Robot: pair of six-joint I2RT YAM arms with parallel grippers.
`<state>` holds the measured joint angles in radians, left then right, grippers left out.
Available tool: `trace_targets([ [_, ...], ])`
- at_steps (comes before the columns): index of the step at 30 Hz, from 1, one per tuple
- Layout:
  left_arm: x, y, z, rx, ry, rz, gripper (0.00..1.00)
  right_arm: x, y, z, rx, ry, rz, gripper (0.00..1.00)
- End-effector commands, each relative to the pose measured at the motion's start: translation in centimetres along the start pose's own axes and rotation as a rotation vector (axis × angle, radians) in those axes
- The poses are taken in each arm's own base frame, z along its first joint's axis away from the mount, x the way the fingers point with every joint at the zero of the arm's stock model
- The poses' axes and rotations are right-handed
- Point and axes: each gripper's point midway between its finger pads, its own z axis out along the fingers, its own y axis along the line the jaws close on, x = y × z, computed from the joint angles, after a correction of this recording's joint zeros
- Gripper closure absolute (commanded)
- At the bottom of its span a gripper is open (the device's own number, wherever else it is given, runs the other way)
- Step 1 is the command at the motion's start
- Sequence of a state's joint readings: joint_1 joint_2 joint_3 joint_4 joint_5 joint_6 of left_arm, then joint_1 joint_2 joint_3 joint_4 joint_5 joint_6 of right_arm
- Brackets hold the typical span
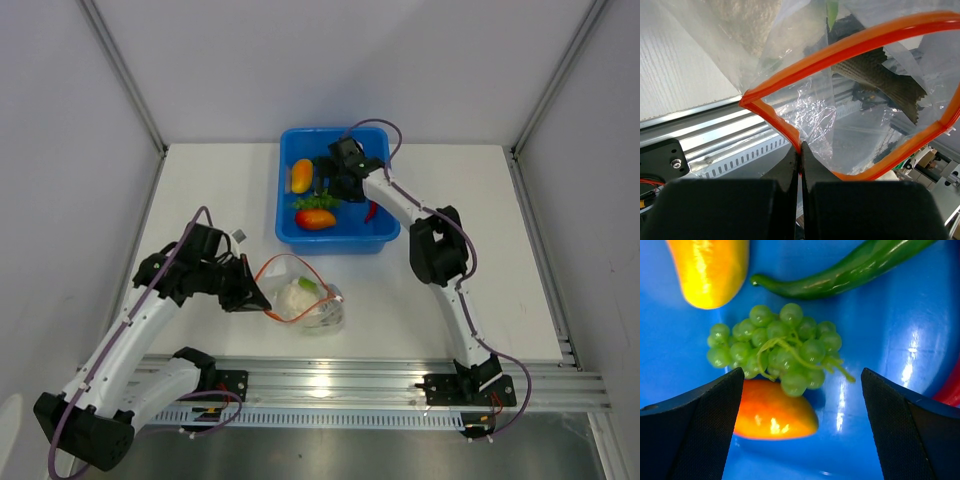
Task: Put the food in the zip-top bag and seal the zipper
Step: Pick up the fake fruit from the bin.
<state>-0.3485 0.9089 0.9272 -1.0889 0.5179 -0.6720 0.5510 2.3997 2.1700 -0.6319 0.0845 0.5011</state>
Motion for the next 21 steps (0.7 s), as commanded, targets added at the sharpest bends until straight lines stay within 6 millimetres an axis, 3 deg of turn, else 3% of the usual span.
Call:
trace_targets([
  [1, -0.4, -0.1, -0.8, -0.006, -0.028, 0.036, 0.99, -1.0, 0.9, 0.9, -0.048, -0.020, 0.023, 0.01],
  [10, -0.5, -0.3, -0.9, -0.002, -0.020, 0.048, 0.99, -0.6, 2.4, 3.1, -0.122, -0.006, 0.028, 0.02],
  [16, -0.5, -0.4, -0.7, -0.001, -0.006, 0.053, 0.99, 0.3, 2.2, 3.8, -0.121, 0.012, 0.032, 0.18],
  [21, -0.5, -0.2, -0.2, 0.007, 0.005, 0.046, 0.99, 0.4, 2.3, 3.7, -0.129, 0.012, 0.018, 0.41],
])
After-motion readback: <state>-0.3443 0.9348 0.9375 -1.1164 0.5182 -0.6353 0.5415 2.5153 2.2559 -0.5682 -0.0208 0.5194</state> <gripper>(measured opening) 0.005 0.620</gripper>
